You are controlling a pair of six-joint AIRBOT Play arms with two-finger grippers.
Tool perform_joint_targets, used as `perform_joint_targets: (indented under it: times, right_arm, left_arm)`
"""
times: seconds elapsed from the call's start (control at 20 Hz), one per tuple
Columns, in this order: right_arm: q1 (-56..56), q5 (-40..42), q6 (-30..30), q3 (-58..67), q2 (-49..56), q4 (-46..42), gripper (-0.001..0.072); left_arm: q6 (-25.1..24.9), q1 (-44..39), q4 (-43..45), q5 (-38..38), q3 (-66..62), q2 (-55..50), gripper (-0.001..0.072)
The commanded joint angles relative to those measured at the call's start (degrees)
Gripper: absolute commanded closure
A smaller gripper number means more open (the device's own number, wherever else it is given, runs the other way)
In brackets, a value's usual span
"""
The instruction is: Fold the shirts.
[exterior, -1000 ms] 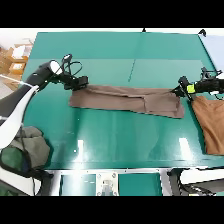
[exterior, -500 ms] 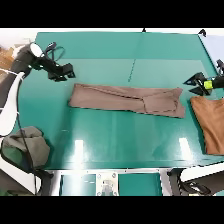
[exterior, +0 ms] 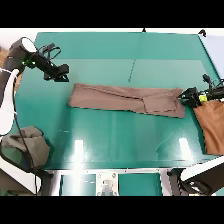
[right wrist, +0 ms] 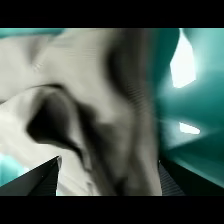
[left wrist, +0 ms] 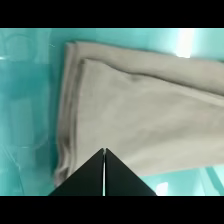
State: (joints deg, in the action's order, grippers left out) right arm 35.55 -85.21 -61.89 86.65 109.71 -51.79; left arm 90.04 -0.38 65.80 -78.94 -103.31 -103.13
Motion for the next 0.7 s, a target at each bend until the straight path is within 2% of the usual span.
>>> perform_joint_targets:
  times: [0.0, 0.2, 0.3, 0.35, 0.4, 0.45, 0.65]
  right_arm:
    - [-1.8, -0.9, 5.7, -0.1, 3.1, 0.4, 0.0021]
    - [-5.5, 1.8, 6.8, 0.0, 3.3, 0.4, 0.0024]
    - [-6.9, 4.0, 4.9, 0.0, 3.3, 0.3, 0.0063]
    - [-7.4, 4.2, 4.0, 0.1, 3.3, 0.4, 0.0265]
    - [-7.7, 3.8, 3.8, 0.4, 3.3, 0.4, 0.064]
    - [-7.8, 3.2, 3.8, 0.8, 3.3, 0.6, 0.0685]
    - [-8.0, -2.6, -0.1, 5.7, 2.7, 0.8, 0.069]
  left_arm:
    - [-1.7, -1.4, -2.4, 0.2, -0.1, 0.0, 0.0684]
    - [-2.3, -4.0, -4.7, 2.6, -0.1, 0.0, 0.0684]
    - [-3.6, -5.8, -6.4, 3.8, -0.1, -0.1, 0.0684]
    - [-3.6, -6.8, -7.4, 4.3, -0.1, -0.1, 0.0684]
    - [-3.6, -7.7, -7.8, 5.0, -0.1, -0.1, 0.0684]
    - [-3.6, -8.7, -7.8, 6.0, -0.1, -0.2, 0.0684]
    - [-4.6, -15.0, -8.7, 13.0, 0.0, -1.6, 0.0684]
